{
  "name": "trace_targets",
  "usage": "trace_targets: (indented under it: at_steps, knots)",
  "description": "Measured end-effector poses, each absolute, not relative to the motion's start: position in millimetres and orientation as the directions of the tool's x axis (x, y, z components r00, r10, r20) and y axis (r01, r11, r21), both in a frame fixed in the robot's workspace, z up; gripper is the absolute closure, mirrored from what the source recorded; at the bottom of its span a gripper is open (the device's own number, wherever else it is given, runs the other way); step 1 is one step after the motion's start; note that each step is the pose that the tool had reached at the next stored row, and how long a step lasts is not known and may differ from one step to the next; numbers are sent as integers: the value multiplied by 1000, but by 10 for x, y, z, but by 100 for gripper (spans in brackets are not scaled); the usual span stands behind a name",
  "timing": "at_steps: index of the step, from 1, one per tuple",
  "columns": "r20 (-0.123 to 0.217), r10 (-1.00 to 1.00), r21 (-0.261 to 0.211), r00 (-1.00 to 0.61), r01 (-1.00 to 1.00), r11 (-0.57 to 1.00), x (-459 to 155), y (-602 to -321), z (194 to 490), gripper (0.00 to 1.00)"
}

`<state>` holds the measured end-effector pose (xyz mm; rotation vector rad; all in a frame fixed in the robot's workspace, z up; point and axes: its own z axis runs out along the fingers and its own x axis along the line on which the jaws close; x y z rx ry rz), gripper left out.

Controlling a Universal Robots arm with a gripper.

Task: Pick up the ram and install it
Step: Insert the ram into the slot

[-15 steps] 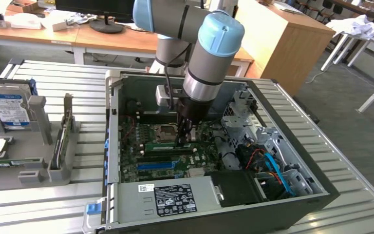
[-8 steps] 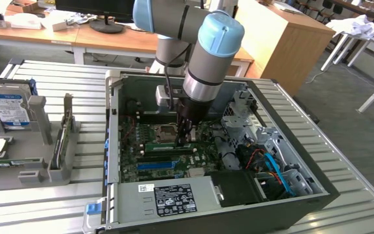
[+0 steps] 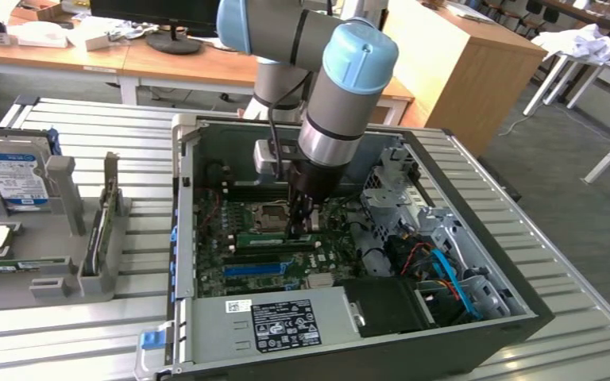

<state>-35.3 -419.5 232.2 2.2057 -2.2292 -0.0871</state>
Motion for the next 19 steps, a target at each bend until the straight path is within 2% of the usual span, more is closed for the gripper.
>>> trace_targets:
  at_steps: [19]
  knots:
    - [-36, -999, 43, -11, -999, 10, -353, -4194, 2295, 88]
